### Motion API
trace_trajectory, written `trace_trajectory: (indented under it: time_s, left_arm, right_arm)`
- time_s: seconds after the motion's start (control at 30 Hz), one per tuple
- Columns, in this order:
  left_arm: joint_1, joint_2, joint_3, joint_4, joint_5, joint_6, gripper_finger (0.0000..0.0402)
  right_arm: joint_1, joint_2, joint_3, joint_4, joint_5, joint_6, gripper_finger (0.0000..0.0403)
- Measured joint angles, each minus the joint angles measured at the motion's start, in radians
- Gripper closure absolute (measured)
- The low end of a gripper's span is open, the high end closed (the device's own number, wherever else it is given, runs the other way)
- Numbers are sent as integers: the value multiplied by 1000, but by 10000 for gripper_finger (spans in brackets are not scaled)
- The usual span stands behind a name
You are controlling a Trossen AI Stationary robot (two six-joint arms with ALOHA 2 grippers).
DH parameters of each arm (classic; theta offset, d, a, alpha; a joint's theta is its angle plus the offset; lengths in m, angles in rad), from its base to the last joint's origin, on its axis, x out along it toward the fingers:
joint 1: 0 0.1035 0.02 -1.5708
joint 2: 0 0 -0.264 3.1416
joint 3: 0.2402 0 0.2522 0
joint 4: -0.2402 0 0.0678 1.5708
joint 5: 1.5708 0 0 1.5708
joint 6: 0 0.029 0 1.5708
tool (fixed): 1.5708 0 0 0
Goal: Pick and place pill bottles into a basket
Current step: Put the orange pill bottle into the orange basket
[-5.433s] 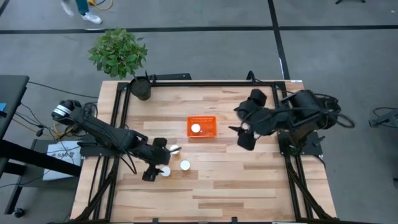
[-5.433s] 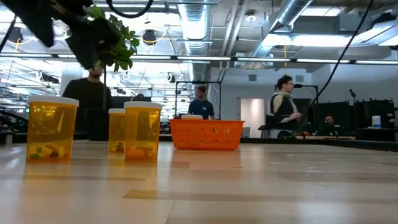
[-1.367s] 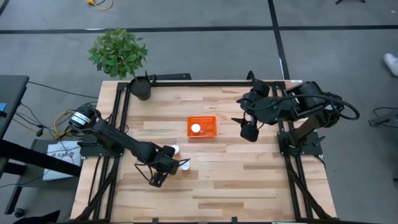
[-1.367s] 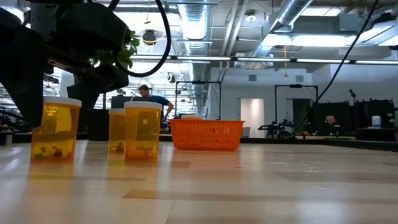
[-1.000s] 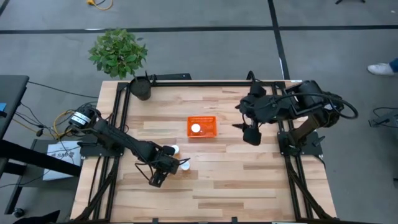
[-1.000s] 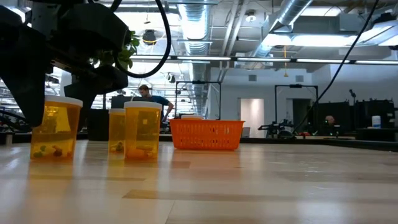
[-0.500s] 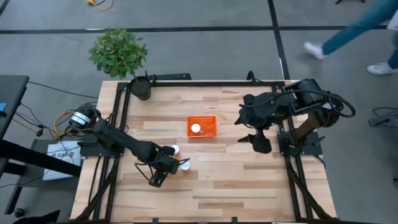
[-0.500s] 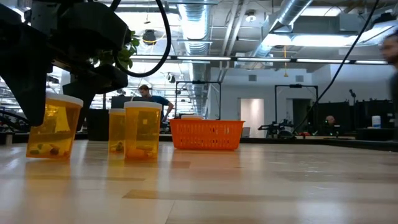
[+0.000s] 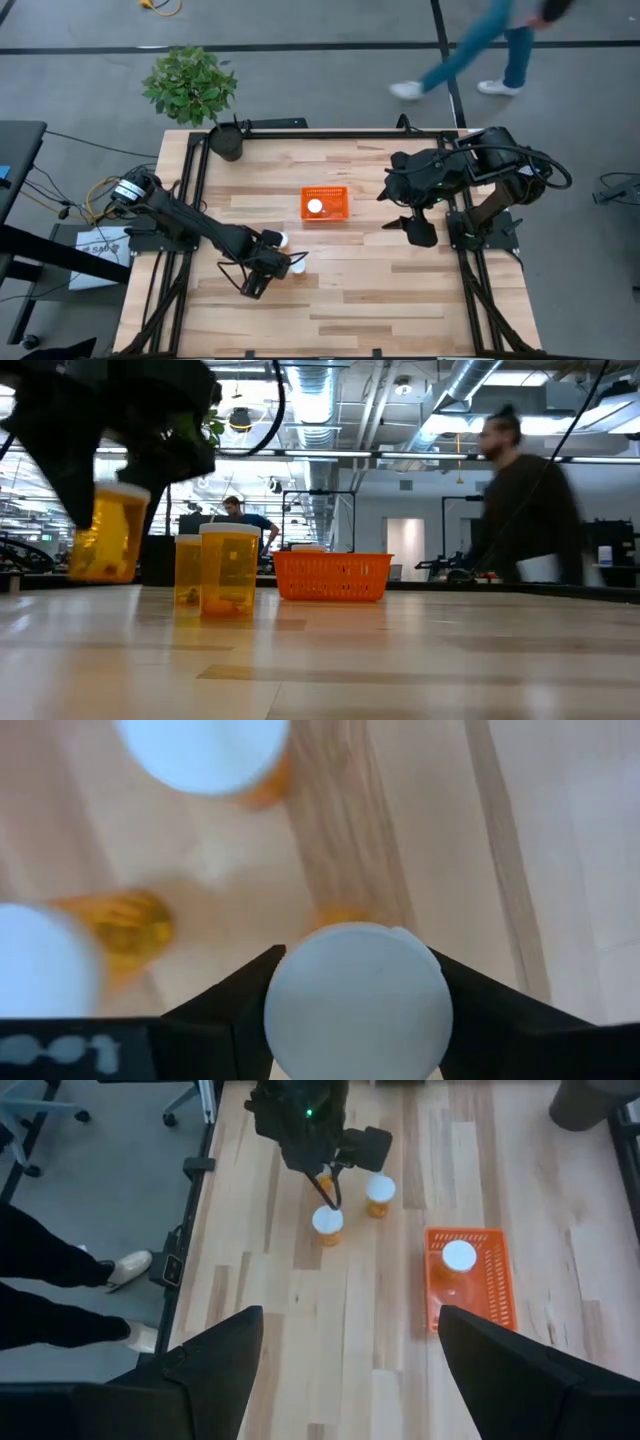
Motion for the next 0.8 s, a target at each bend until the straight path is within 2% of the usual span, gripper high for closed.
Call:
trace_trajectory:
  time_s: [0.43, 0.8]
  left_arm:
    - [92, -1, 242, -222, -92, 70, 207]
    - [245, -1, 389, -246, -129, 163, 207]
  right_arm:
    - [-27, -54, 0, 0, 0, -61, 106]
    - [-87, -128, 0, 0, -13, -114, 106]
